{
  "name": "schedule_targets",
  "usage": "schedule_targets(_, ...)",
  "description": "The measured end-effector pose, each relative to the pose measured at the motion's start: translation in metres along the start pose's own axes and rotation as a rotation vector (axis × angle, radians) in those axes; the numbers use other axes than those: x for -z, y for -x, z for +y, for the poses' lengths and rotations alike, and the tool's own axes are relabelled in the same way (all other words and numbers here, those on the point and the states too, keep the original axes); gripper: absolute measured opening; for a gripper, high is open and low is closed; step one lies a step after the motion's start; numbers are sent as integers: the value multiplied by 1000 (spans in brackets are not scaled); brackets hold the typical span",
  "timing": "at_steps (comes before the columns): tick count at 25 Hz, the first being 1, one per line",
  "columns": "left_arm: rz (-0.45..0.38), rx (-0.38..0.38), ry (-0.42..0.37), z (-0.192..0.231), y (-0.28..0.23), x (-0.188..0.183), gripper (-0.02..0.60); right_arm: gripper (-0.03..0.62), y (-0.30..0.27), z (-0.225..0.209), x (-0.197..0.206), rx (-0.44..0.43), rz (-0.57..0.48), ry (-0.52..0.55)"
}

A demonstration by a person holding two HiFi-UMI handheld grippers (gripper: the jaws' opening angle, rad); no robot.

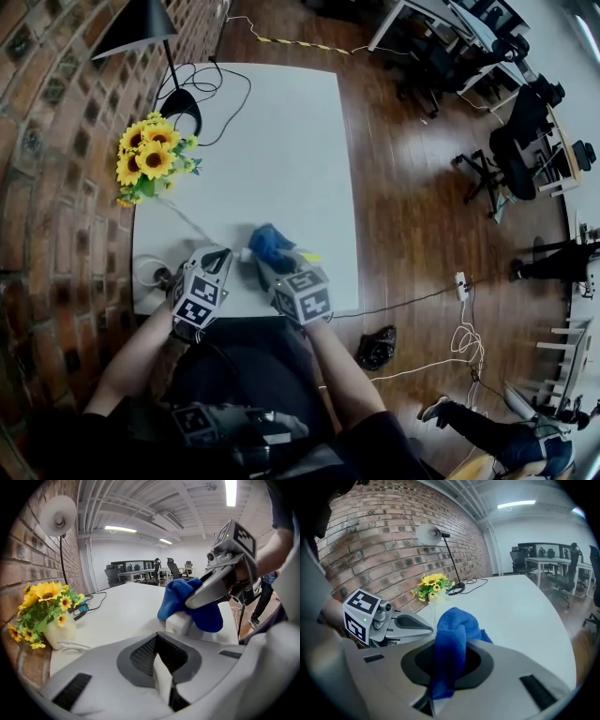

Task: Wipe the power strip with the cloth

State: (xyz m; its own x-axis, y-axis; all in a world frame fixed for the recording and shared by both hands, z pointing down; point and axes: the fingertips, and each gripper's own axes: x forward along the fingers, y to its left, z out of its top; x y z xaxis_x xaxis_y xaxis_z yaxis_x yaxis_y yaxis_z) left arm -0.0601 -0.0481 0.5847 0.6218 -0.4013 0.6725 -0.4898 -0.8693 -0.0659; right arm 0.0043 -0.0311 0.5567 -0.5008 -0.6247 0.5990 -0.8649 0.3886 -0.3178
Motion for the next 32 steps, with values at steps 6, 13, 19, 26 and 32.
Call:
schedule_targets(6, -4, 11, 13, -1, 2, 0, 15, 46, 14, -19, 2, 44, -13, -37)
schedule_targets(13, 3, 17, 26, -1, 4, 0, 17, 48, 42, -50, 12, 127, -14, -91)
schedule_targets(19, 4, 14, 33, -1, 3, 1, 17, 48, 58, -69, 17, 191, -37, -97)
schedule_targets(26, 12, 12, 40, -1, 2, 2, 17, 48, 65, -80, 19, 208, -39, -96)
schedule_targets(32, 13, 12, 43, -1, 1, 3, 17, 48, 73, -89, 22, 229, -39, -93)
